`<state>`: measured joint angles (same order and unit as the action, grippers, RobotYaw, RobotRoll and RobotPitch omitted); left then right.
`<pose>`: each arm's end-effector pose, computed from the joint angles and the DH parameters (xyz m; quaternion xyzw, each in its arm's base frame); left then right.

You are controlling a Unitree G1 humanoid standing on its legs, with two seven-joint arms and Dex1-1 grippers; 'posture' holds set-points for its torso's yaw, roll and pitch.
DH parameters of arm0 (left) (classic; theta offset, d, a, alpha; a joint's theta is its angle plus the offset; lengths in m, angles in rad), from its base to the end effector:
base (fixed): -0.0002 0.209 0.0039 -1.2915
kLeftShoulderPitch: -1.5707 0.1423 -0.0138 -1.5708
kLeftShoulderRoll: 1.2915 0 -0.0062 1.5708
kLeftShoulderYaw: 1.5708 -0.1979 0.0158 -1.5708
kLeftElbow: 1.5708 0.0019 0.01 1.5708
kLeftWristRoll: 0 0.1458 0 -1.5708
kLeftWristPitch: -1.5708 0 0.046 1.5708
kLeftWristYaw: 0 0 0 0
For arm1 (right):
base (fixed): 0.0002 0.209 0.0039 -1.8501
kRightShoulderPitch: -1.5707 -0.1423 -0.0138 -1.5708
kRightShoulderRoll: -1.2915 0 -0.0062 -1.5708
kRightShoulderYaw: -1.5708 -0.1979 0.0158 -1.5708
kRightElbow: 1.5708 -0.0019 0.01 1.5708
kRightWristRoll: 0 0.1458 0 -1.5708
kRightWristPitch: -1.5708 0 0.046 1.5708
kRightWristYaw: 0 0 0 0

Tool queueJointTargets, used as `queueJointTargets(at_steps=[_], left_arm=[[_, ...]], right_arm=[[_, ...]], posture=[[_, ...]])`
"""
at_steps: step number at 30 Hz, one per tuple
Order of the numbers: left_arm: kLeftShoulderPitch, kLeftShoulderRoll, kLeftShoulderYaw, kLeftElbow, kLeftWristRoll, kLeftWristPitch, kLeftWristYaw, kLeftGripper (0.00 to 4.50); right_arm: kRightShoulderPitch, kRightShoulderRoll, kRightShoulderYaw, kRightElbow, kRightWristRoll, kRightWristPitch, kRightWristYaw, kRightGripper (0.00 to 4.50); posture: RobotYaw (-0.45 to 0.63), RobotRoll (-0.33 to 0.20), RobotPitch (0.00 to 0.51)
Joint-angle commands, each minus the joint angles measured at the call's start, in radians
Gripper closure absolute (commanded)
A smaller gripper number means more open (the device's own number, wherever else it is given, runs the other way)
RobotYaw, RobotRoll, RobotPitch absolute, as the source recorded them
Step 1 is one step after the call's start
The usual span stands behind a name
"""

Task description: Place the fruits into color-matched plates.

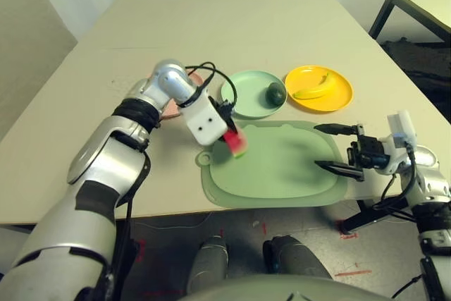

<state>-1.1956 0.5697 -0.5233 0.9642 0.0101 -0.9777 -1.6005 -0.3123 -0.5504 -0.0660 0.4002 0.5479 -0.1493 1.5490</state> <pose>0.3644 0.1734 0.2443 0.6096 -0.0723 -0.6906 0.3825 0.2684 -0.2860 0.0809 -0.0403 -0.0581 0.6320 0.7717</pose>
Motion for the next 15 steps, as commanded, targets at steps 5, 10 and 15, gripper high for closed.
queueJointTargets(at_steps=[5, 10, 15], left_arm=[[-0.086, 0.119, 0.044, 0.124, 0.144, 0.022, 0.091, 3.22], [-0.110, 0.229, -0.001, 0.232, 0.393, 0.107, 0.426, 3.22], [-0.102, 0.247, -0.003, 0.294, 0.492, 0.197, 0.611, 3.22]], right_arm=[[-0.015, 0.015, 0.006, 0.005, -0.026, 0.014, -0.016, 0.00], [-0.023, 0.015, -0.001, -0.024, -0.057, 0.049, -0.116, 0.00], [-0.011, 0.013, 0.001, -0.054, -0.070, 0.071, -0.173, 0.00]], posture=[[-0.05, 0.000, 0.072], [-0.05, 0.000, 0.077], [-0.05, 0.000, 0.086]])
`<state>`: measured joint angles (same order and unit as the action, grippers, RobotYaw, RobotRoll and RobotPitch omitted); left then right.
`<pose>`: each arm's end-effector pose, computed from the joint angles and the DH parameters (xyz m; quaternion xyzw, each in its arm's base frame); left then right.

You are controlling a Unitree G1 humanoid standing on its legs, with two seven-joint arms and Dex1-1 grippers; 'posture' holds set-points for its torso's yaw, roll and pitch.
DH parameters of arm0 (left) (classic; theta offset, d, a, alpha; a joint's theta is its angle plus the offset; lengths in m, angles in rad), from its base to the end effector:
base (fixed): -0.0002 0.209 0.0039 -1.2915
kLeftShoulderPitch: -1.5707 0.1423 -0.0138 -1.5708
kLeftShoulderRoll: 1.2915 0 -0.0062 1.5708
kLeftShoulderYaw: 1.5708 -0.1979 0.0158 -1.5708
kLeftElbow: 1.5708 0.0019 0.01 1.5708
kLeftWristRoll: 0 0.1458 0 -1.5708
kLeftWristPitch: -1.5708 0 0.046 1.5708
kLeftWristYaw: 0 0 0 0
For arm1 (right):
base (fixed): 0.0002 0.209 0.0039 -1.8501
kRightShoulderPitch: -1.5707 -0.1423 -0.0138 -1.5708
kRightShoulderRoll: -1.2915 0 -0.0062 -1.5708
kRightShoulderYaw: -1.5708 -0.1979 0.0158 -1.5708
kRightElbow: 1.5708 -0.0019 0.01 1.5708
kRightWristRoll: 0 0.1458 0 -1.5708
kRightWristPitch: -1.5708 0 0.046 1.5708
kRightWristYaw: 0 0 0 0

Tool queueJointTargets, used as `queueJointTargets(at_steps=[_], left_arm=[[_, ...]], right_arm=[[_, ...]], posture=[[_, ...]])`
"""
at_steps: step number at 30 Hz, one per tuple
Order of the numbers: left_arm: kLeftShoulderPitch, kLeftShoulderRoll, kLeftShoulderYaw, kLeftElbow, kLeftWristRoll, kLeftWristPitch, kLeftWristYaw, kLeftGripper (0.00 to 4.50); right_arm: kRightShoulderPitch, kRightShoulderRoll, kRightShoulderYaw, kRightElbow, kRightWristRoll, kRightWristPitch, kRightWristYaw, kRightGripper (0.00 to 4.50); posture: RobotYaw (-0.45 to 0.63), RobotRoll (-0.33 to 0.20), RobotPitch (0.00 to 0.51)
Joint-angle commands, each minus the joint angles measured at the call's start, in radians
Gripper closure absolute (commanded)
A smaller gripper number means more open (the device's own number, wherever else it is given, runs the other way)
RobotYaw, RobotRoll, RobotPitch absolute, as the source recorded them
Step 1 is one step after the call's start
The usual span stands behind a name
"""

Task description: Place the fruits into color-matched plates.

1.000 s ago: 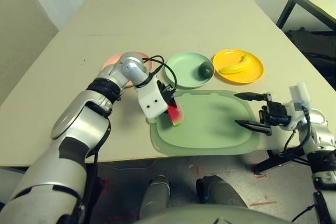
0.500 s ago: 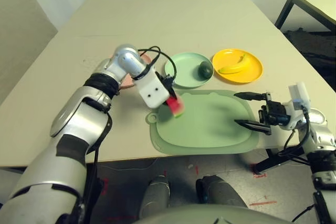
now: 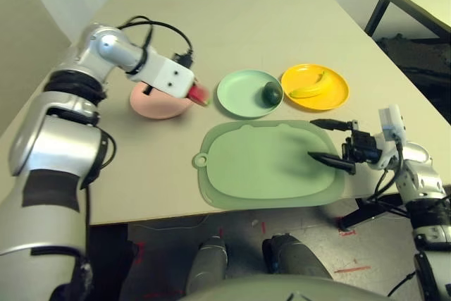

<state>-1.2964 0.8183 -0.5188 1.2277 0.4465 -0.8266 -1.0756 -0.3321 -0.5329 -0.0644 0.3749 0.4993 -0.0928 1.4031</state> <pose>0.3588 0.2763 0.2663 0.6817 0.1042 -0.4521 0.5656 0.2737 -0.2778 0.0847 -0.0388 -0.0436 0.5855 0.8086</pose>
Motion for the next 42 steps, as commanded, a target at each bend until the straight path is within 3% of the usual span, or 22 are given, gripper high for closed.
queueJointTargets(at_steps=[1, 10, 21, 22, 29, 37, 42], left_arm=[[-0.002, -0.002, -0.013, 0.041, 0.078, 0.065, 0.124, 3.22], [0.021, -0.022, -0.038, 0.094, 0.194, 0.168, 0.276, 3.22], [0.076, -0.052, -0.056, 0.122, 0.252, 0.225, 0.361, 3.22], [0.081, -0.052, -0.055, 0.122, 0.253, 0.225, 0.364, 2.45], [0.090, -0.047, -0.050, 0.121, 0.261, 0.217, 0.367, 0.07], [0.067, -0.026, -0.013, 0.109, 0.227, 0.171, 0.340, 0.03], [0.054, -0.021, 0.108, 0.081, 0.085, 0.136, 0.219, 0.03]], right_arm=[[0.013, -0.005, 0.001, -0.038, -0.028, 0.019, -0.043, 0.00], [0.041, 0.007, 0.000, -0.121, -0.021, 0.072, -0.108, 0.00], [0.062, -0.010, -0.034, -0.112, -0.013, 0.060, -0.107, 0.00], [0.065, -0.013, -0.033, -0.112, -0.015, 0.057, -0.103, 0.00], [0.068, -0.014, -0.035, -0.123, -0.015, 0.061, -0.094, 0.00], [0.044, -0.016, -0.037, -0.102, -0.020, 0.063, -0.094, 0.00], [0.031, -0.018, -0.040, -0.078, -0.024, 0.059, -0.094, 0.00]], posture=[[-0.05, 0.000, 0.086], [-0.07, 0.000, 0.093], [-0.09, 0.000, 0.090], [-0.09, 0.000, 0.090], [-0.08, 0.000, 0.086], [-0.07, 0.000, 0.069], [-0.05, 0.000, 0.065]])
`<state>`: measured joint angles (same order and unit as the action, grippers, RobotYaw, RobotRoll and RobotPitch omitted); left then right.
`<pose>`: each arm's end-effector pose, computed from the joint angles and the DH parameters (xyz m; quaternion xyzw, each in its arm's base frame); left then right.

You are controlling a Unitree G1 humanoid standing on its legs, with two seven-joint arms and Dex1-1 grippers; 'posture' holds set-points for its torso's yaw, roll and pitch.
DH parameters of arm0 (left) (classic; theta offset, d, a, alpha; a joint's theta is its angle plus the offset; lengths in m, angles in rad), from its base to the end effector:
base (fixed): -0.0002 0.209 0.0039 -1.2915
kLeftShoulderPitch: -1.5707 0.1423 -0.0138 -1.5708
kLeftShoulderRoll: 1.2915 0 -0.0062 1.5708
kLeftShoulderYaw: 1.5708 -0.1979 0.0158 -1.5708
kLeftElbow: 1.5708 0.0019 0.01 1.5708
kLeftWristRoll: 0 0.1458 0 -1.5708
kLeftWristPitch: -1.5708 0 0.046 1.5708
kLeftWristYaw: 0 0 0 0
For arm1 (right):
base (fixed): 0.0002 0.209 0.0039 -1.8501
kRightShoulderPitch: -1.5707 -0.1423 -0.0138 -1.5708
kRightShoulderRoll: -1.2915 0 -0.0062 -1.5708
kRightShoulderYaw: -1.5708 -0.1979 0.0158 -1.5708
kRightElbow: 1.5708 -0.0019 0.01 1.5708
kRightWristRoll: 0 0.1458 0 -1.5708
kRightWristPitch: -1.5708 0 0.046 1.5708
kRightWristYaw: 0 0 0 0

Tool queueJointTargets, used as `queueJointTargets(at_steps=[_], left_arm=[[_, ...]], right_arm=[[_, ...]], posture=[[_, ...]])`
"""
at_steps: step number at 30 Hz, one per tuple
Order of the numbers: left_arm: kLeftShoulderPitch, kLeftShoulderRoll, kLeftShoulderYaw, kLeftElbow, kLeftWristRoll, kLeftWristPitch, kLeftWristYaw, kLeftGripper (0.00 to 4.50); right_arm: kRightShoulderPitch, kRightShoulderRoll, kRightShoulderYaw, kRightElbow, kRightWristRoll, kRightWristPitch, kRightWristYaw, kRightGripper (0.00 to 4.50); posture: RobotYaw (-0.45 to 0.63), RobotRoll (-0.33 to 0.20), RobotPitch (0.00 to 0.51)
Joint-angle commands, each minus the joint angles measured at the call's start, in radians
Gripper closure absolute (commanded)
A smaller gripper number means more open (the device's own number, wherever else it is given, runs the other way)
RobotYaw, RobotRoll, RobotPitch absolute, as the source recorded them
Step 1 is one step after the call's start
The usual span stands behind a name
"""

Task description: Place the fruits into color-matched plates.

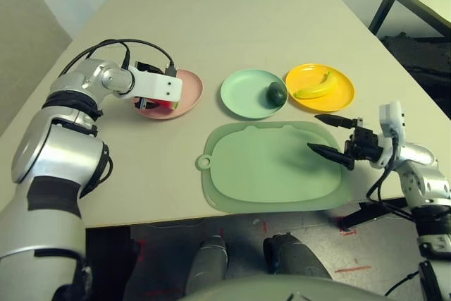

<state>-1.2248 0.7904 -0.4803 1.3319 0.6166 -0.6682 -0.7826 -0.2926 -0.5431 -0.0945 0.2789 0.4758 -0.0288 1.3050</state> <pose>0.3594 0.2966 0.2236 0.6680 0.1614 -0.3487 0.6373 0.2663 -0.2793 0.0922 -0.0472 -0.0351 0.5481 0.8343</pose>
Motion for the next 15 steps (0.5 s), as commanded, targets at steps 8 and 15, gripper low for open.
queueJointTargets(at_steps=[8, 15], left_arm=[[-0.008, 0.002, 0.204, -0.103, -0.251, 0.021, -0.219, 0.03], [0.015, -0.027, 0.345, -0.201, -0.423, 0.196, -0.256, 0.03]], right_arm=[[-0.053, 0.006, 0.003, 0.083, -0.014, -0.027, 0.019, 0.00], [-0.110, 0.016, -0.019, 0.168, -0.042, -0.065, -0.033, 0.00]], posture=[[-0.02, 0.000, 0.059], [-0.02, 0.000, 0.064]])
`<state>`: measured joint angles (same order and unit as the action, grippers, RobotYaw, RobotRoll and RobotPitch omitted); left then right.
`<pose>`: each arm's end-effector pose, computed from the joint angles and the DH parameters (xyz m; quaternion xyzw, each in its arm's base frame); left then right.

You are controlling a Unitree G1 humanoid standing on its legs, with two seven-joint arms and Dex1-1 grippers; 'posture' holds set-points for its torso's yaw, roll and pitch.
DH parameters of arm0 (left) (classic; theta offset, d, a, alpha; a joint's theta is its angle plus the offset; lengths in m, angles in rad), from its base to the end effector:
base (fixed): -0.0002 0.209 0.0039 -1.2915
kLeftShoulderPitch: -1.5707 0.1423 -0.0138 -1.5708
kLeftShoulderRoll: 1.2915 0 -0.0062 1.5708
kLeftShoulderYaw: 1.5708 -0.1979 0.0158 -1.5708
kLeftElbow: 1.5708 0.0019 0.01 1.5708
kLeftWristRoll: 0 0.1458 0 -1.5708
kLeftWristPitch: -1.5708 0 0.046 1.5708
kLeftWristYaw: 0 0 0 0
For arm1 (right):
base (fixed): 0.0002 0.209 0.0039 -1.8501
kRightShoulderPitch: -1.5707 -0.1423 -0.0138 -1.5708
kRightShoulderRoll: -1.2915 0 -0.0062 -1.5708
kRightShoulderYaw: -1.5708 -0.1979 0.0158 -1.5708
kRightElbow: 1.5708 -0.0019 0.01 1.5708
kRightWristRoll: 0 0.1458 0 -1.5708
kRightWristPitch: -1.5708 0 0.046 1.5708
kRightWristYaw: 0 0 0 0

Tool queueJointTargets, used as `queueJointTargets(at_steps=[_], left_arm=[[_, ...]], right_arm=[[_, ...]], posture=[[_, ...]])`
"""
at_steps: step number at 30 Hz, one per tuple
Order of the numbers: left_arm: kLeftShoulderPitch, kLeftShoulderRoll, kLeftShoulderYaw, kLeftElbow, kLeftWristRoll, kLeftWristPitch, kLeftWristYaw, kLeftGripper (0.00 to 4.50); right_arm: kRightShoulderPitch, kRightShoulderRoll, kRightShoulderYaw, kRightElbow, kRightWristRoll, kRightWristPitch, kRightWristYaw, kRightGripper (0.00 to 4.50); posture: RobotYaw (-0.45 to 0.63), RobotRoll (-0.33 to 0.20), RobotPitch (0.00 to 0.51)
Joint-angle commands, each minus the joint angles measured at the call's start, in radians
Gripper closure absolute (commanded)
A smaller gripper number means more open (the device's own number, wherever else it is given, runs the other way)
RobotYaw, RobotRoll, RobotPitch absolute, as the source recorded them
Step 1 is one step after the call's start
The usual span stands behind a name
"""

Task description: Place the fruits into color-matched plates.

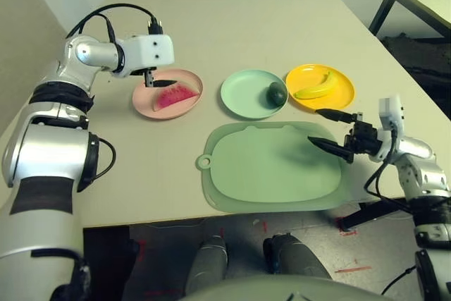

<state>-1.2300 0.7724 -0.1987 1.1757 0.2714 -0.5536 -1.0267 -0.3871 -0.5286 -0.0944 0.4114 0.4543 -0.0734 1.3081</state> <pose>0.3589 0.2935 0.2686 0.5279 0.0183 -0.3580 0.7699 0.2830 -0.2806 0.0941 -0.0485 -0.0428 0.5357 0.8419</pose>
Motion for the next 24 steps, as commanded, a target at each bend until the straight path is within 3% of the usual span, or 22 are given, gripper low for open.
queueJointTargets(at_steps=[1, 6, 11, 18, 24], left_arm=[[0.035, -0.014, 0.093, -0.072, -0.112, 0.116, -0.004, 0.03], [0.178, -0.059, 0.261, -0.302, -0.288, 0.365, 0.120, 0.03], [0.391, -0.147, 0.437, -0.668, -0.428, 0.643, 0.378, 0.03], [0.724, -0.266, 0.537, -1.144, -0.490, 0.845, 0.618, 0.03], [0.909, -0.337, 0.630, -1.330, -0.564, 0.959, 0.741, 0.03]], right_arm=[[-0.025, 0.004, -0.030, 0.046, -0.025, -0.028, -0.067, 0.00], [-0.074, 0.017, -0.082, 0.093, -0.043, -0.048, -0.227, 0.00], [-0.102, 0.011, -0.141, 0.129, -0.056, -0.038, -0.394, 0.00], [-0.078, -0.037, -0.209, 0.230, -0.084, -0.061, -0.518, 0.00], [-0.122, -0.083, -0.231, 0.451, -0.131, -0.160, -0.572, 0.00]], posture=[[-0.02, 0.000, 0.065], [-0.04, 0.000, 0.073], [-0.03, 0.000, 0.083], [0.01, 0.000, 0.107], [0.04, 0.000, 0.126]])
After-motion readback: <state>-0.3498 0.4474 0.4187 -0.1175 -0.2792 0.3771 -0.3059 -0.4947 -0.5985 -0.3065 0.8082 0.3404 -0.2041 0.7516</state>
